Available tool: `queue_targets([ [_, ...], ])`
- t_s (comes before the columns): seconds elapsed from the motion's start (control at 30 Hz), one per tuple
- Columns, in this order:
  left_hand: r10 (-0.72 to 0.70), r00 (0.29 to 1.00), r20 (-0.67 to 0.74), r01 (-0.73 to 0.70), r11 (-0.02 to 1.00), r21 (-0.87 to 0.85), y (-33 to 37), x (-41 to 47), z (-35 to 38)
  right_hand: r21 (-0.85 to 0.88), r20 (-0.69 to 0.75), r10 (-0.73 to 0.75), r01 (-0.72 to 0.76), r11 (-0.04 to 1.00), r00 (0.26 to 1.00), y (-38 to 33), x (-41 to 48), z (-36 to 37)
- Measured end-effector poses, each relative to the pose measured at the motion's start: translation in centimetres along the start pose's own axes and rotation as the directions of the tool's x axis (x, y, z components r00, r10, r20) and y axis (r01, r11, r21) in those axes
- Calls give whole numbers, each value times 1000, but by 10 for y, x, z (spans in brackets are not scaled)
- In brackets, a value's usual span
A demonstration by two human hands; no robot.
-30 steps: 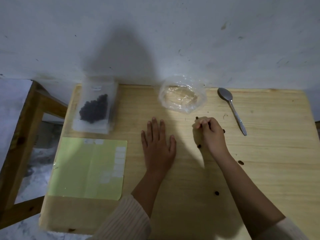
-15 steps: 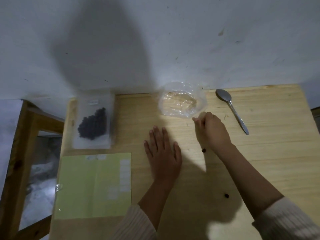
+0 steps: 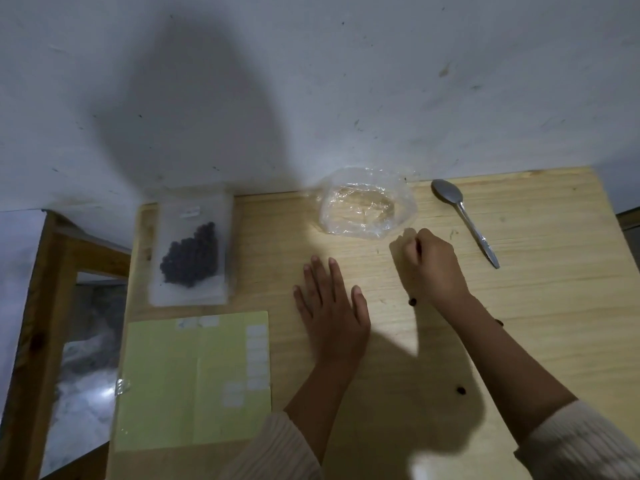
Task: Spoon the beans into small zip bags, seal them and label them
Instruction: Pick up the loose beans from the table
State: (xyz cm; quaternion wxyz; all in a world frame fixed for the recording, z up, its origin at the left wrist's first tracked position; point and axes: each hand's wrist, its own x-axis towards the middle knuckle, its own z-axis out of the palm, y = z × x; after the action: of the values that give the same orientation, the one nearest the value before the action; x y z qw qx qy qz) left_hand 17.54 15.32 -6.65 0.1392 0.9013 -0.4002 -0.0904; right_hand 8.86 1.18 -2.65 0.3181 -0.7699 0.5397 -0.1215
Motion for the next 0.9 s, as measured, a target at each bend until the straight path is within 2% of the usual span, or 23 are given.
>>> queue_targets([
  [0.1,-2,1000,12,2,1000,0,0,0,0,281,-20,150,-139,950,988,0,-18,-8],
  [0.2,1,1000,1,-1,1000,4,0,2,0,531,51,335,-310,788,941,1,-35,-11],
  [0.27,9,1000,0,-9,1000,15,-1,2,0,715,173,424,-409,568,889,1,-42,-17],
  [0.33,17,1000,4,-17,1000,25,-1,2,-1,859,307,437,-444,255,845,3,-44,-27],
  [0.37,18,1000,5,-18,999,27,0,2,-1,884,354,430,-448,136,830,5,-44,-33],
  [0.4,16,1000,8,-17,999,30,0,2,-1,889,381,427,-452,75,820,8,-44,-39],
  [0.43,14,1000,7,-15,999,34,1,2,-2,884,390,432,-462,71,813,13,-42,-44],
  [0.47,11,1000,6,-11,999,38,1,2,-2,870,378,447,-476,128,811,18,-41,-49],
  [0.57,-6,1000,10,6,999,36,2,2,-1,737,243,483,-484,473,842,34,-38,-62],
  [0.67,-18,1000,0,18,999,40,2,2,-2,511,36,339,-309,802,940,45,-36,-65],
  [0.77,-58,998,-13,58,998,11,9,-1,-2,308,-42,199,-177,935,979,51,-34,-65],
  [0.9,-128,992,-12,128,992,-2,31,-17,5,130,-5,73,-72,989,997,58,-31,-61],
])
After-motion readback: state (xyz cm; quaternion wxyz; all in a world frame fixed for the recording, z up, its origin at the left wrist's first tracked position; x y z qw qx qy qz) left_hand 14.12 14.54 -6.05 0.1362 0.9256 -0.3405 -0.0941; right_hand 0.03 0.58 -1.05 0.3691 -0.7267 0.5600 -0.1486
